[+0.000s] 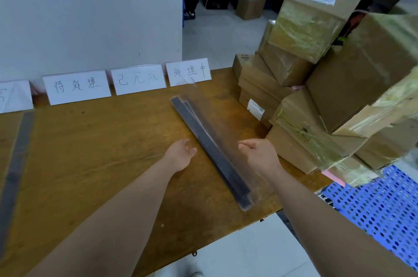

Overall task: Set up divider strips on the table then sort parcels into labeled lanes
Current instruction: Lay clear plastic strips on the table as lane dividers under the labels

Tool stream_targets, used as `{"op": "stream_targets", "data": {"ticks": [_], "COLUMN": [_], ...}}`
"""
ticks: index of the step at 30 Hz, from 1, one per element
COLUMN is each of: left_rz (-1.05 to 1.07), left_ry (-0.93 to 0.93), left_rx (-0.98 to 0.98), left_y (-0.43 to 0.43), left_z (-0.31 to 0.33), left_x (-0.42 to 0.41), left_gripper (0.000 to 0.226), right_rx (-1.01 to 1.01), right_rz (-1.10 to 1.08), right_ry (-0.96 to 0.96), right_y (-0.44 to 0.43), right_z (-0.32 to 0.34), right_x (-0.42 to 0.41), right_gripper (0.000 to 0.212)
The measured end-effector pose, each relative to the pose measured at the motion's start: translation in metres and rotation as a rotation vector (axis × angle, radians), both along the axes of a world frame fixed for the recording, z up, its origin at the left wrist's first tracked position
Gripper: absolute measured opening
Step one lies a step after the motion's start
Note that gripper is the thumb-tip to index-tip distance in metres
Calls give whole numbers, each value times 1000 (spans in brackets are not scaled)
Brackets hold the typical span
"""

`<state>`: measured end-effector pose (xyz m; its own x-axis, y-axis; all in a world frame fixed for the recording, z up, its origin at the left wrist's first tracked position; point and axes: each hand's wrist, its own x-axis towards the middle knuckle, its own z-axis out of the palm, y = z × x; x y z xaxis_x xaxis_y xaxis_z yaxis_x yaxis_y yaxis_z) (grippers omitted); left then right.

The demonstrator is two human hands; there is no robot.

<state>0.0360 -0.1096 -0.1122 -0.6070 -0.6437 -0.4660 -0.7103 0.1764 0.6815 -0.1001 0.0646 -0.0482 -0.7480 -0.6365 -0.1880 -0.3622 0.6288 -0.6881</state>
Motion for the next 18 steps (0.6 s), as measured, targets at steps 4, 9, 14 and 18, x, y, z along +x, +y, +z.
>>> {"op": "stream_targets", "data": {"ticks": [4,9,14,18], "left_rz": [0,2,24,54], "left_ry": [20,35,23,6], "left_rx": [-36,-86,-98,-105], "left_y": [-3,-8,-16,-24], "left_z": [9,19,21,22], "left_x": [3,11,25,41], "left_gripper": [56,55,54,54], "right_rx": [-19,-23,-27,-48], "right_rz": [19,67,88,111], "right_ry": [14,60,88,34], "right_y": [-1,-5,-16,-30], "right_z": [0,2,3,1], "right_x": [6,13,23,35], "right_gripper": [22,21,23,18]}}
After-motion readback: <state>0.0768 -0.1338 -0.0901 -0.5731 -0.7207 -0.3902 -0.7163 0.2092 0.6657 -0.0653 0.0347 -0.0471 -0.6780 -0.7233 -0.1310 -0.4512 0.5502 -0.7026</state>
